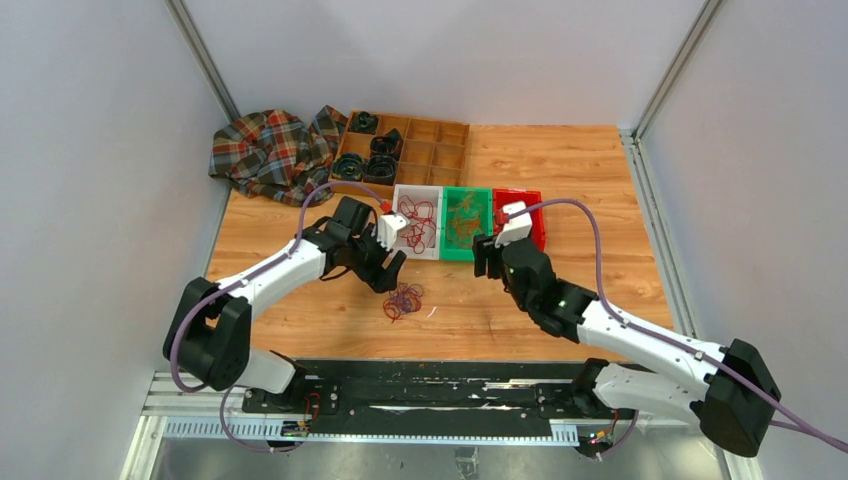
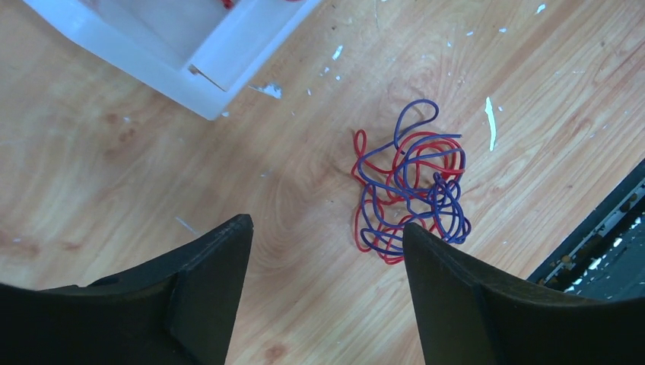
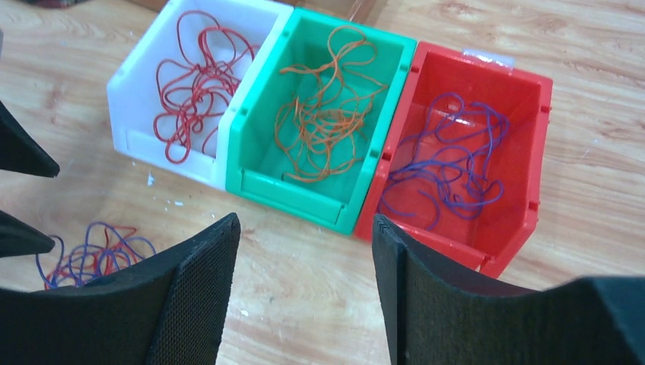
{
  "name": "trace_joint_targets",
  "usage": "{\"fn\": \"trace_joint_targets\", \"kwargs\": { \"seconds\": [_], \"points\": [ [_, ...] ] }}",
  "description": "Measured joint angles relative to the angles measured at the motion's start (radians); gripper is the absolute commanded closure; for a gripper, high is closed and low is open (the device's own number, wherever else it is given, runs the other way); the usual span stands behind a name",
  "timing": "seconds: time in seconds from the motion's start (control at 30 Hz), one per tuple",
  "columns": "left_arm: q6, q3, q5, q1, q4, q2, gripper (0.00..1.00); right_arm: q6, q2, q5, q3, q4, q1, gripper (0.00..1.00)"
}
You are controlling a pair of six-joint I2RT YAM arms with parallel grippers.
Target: Untangle the cables
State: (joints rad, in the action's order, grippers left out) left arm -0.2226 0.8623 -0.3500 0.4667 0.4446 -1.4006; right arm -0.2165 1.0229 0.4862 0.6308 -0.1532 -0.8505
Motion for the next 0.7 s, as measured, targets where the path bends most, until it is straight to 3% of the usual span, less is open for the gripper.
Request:
{"fn": "trace_joint_targets", "kwargs": {
  "seconds": [0.33, 0.5, 0.63, 0.7],
  "points": [
    [0.096, -0.044, -0.077, 0.0, -0.04, -0.063, 0.57, 0.002, -0.032, 0.094, -0.035, -0.005, -0.065, 0.44],
    [0.106, -0.04, -0.104, 0.0, -0.037, -0.125, 0.61, -0.033, -0.114, 0.098, -0.037, 0.034, -0.114, 0.44],
    [0.097, -0.031, -0.115, -0.001, -0.025, -0.143, 0.92, -0.076, -0.211, 0.085, -0.038, 0.147, -0.155, 0.46],
    [0.087, -0.024, -0.119, -0.003, -0.012, -0.135, 0.99, -0.096, -0.261, 0.061, -0.038, 0.216, -0.163, 0.47]
  ]
}}
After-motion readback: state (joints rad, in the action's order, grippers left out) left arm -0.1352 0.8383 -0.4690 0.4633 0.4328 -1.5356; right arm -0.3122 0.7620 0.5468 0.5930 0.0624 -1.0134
